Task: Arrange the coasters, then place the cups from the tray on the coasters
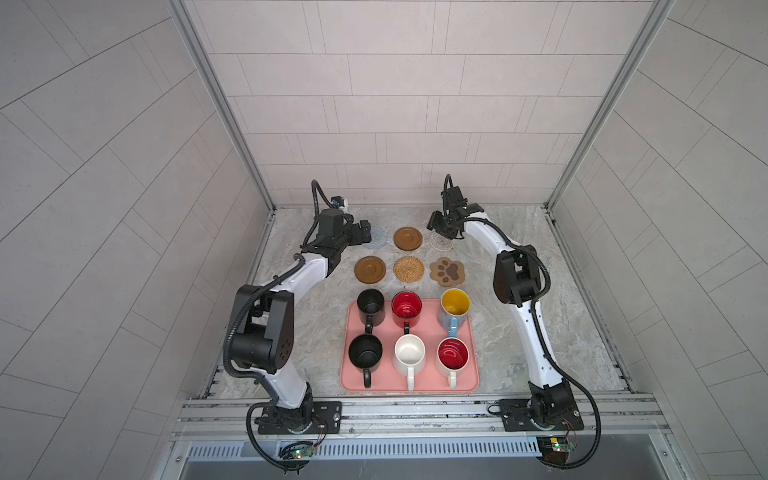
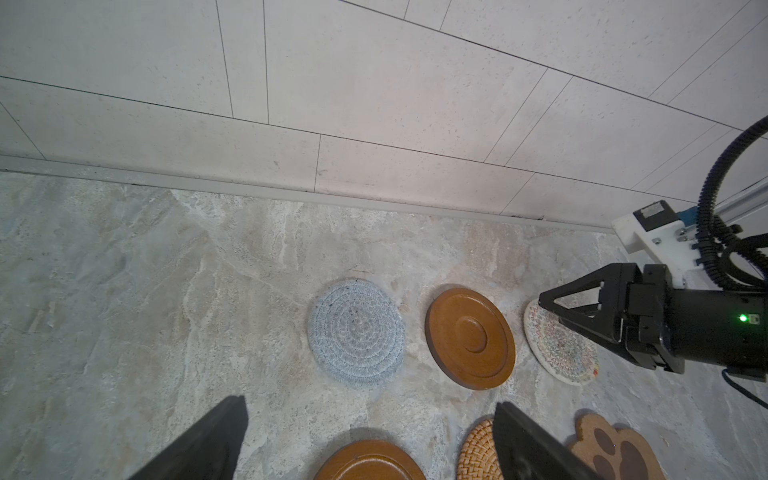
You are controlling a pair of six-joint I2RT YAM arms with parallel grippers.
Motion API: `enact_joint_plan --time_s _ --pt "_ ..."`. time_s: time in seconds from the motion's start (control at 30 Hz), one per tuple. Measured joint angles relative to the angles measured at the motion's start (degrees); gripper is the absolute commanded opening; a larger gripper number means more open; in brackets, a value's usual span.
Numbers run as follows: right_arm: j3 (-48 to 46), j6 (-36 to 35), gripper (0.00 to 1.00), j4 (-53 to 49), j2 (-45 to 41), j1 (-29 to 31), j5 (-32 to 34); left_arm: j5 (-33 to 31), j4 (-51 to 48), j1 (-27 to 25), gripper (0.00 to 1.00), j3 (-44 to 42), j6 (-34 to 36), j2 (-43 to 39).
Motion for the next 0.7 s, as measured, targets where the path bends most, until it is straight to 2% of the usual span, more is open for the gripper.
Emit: enact_joint_plan --time_s 0.3,0.7 --pt "0.0 -2.0 0.61 -2.8 -3.0 0.0 0.0 -1.0 -0.7 0.0 1.00 0.0 -0.9 -2.6" --pt "-0.4 -8.2 0.62 -11.5 -18.1 0.6 3.8 -2.5 -8.5 0.0 1.00 2.0 -4.6 -6.8"
